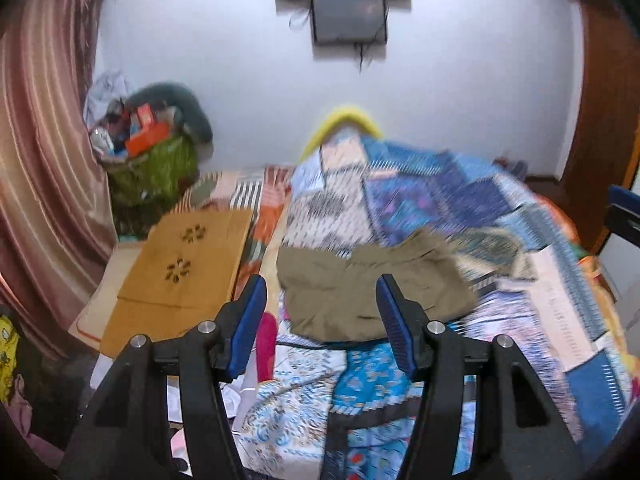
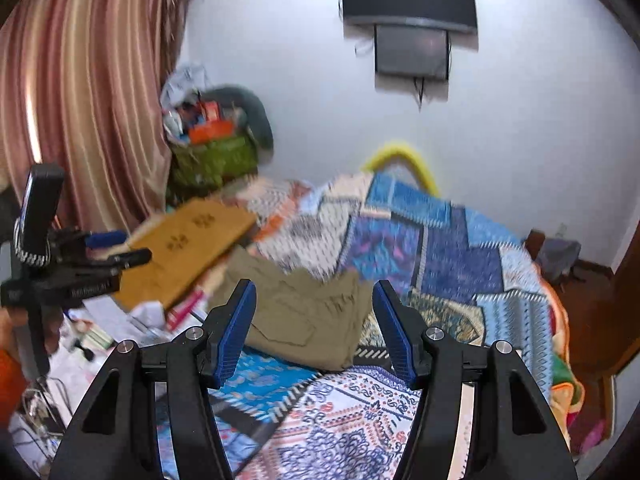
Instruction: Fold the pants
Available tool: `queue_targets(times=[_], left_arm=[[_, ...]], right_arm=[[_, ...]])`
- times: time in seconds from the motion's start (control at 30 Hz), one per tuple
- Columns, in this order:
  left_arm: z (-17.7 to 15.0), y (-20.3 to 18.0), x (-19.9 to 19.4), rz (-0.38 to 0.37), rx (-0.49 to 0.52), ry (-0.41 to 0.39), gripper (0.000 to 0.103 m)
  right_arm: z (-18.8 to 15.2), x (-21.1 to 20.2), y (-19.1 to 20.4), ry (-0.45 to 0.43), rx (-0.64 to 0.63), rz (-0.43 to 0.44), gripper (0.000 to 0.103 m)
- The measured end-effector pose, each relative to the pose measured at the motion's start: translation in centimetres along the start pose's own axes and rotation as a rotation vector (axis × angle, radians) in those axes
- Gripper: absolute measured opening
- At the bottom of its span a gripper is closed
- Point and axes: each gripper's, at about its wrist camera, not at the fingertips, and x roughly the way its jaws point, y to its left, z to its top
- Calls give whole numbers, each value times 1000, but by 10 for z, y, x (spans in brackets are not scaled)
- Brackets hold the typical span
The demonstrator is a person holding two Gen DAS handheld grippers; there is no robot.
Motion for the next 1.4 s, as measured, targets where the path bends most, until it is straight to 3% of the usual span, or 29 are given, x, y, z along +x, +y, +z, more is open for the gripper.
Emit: queue_targets(times=[0.33,0.53,0.63,0.7,0.87,0.93,1.0,1.4], left_arm=[[-22,-23,-157,-52,-4,-300,61],[-47,-35,-201,-82,-16,-384,66],[-60,-36,-212,-90,-30,-414,79],[-68,-37,-221,-82,-41,-439,92],[-82,-42,-229,-86,-47,-442,103],[-86,-43,-229,-87,-50,-441,103],[-88,-44,-229,-75,-44,-438,103],[-92,-43,-225,-81,-75,-433,103]], right_arm=[[-3,-119,42,-255,-37,36,56],[-23,-155,64,-355,-62,29,56],[-34,-163,69,-389,-52,13,60],[-42,-166,72,-402,-41,1,76],[-56,-170,74,-399,-25,-29,88],[-58,-169,74,-390,-10,-23,99],[-61,-170,73,-392,-3,-29,101],[-70,-179,72,-395,34,-34,102]])
